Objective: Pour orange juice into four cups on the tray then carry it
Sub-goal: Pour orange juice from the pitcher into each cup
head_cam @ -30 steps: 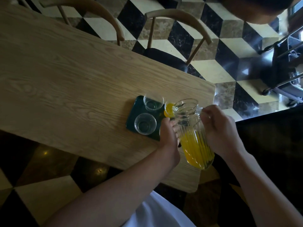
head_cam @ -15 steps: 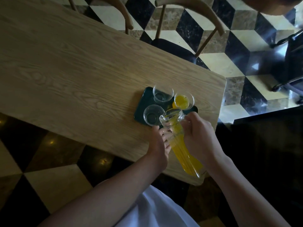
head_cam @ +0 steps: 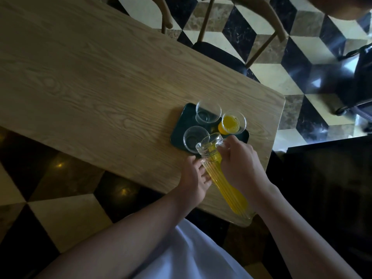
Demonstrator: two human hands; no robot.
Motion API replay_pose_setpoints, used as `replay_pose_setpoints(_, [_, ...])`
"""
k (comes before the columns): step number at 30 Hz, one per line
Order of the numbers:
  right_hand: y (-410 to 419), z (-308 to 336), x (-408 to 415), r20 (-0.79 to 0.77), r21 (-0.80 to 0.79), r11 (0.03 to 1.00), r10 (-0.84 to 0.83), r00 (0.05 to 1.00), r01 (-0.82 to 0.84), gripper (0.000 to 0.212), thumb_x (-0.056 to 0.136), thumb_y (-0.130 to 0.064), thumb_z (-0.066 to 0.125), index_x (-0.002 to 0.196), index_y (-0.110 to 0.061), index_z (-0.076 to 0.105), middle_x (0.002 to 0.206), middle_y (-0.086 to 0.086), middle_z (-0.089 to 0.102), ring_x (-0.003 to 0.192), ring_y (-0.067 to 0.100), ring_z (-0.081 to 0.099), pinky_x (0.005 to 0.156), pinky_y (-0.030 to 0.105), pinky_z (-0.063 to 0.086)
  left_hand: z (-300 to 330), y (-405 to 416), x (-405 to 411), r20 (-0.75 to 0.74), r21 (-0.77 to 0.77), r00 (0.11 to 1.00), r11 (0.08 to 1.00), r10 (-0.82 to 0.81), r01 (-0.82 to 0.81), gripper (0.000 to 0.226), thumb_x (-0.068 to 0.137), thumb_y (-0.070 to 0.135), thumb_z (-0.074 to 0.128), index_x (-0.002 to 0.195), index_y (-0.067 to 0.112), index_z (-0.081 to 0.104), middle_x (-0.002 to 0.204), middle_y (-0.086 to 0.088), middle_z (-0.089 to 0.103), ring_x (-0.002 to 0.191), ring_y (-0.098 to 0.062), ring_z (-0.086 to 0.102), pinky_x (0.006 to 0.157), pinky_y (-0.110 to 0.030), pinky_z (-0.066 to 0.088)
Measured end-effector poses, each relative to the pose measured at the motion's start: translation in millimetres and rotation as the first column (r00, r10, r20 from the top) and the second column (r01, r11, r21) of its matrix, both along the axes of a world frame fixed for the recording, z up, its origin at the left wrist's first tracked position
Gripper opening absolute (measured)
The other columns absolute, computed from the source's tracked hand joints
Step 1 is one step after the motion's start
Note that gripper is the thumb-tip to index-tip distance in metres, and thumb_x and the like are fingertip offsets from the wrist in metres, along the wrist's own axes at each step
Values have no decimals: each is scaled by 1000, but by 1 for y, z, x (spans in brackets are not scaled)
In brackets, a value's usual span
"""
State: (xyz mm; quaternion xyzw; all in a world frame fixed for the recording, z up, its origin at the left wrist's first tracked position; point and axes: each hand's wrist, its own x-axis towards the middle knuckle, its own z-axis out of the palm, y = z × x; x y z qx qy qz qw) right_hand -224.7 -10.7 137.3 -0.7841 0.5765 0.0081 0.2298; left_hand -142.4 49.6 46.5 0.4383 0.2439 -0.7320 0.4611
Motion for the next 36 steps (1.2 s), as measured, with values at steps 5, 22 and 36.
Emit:
replay_pose_setpoints(5, [-3, -1, 7, -22, 26, 1000, -1, 1000, 2, 18, 102, -25, 47, 102, -9, 56, 82, -2, 54, 62, 5, 47, 50, 21, 31, -3, 0, 3, -15, 7, 1000, 1000, -19, 19, 55, 101, 44, 28, 143, 13, 47, 129, -13, 57, 135, -33, 44, 116, -46, 25])
replay_pose_setpoints(22, [-11, -6, 18, -126, 79, 997, 16, 992, -6, 18, 101, -27, 47, 97, -11, 55, 83, 4, 60, 67, 18, 57, 50, 28, 38, -5, -1, 8, -72, 34, 996, 998, -44, 47, 60, 100, 45, 28, 148, 11, 42, 149, -20, 47, 142, -35, 37, 118, -47, 21])
replay_pose_setpoints(36, [-16, -4, 25, -153, 101, 995, 16, 988, 0, 16, 100, -26, 48, 94, -12, 53, 80, 2, 55, 61, 17, 51, 49, 30, 35, -8, -1, 12, -99, 28, 994, 998, -45, 48, 62, 100, 46, 26, 149, 11, 42, 150, -20, 47, 143, -36, 37, 121, -49, 21])
